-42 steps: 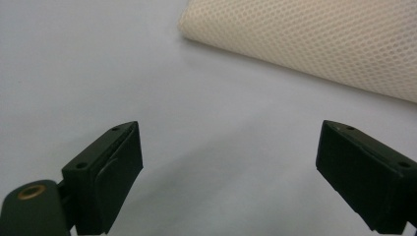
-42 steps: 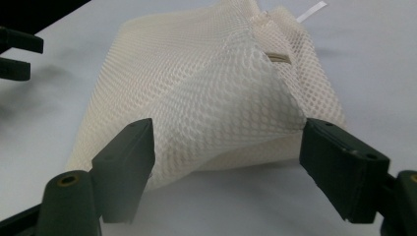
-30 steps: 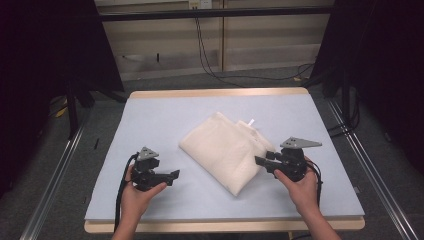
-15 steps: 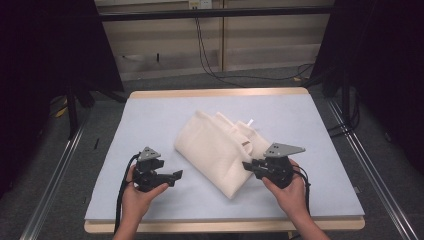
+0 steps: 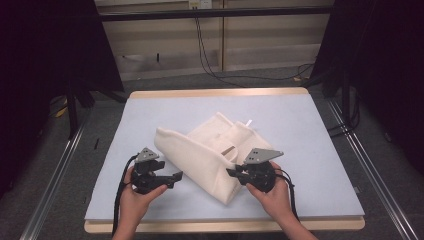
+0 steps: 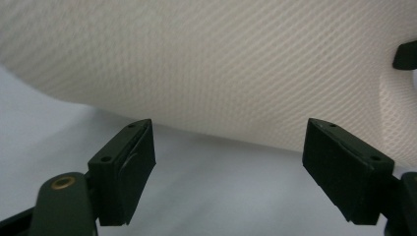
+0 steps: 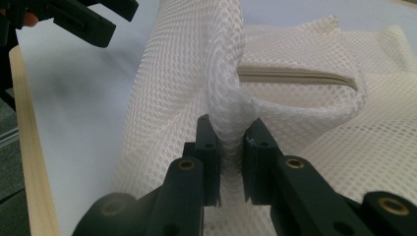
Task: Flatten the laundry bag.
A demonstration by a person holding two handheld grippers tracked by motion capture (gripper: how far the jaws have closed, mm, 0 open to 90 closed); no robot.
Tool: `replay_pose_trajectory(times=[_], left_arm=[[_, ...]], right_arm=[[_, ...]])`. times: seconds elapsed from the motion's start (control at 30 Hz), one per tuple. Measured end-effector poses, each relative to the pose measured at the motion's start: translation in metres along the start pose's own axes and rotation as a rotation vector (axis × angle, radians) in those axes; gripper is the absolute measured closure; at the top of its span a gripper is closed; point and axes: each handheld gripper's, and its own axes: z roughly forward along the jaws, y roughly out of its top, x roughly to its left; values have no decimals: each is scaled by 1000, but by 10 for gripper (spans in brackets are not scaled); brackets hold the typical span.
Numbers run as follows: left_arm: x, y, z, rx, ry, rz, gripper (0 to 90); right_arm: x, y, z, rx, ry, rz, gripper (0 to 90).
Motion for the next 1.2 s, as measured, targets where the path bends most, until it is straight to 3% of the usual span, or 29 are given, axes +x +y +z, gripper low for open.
replay_pose_trajectory(times=[0.3, 0.43, 0.7, 0.83, 1.03, 1.17, 1.2], left_arm=[[-6, 0, -4, 8, -12, 27, 206], [-10, 0, -4, -8, -18, 21, 207], [-14, -2, 1, 8, -23, 25, 201], [-12, -4, 2, 17, -19, 9, 209], [-17, -5, 10, 44, -63, 2, 215], [-19, -5, 14, 56, -67, 15, 263], [-21, -5, 16, 65, -67, 36, 303]], right_arm=[[8, 3, 10, 10, 28, -25, 790], [12, 4, 14, 18, 48, -38, 790], [19, 3, 25, 37, 78, -61, 790], [23, 4, 32, 45, 100, -67, 790], [31, 2, 40, 65, 115, -85, 790], [31, 2, 41, 64, 119, -86, 790], [31, 2, 41, 66, 119, -85, 787]])
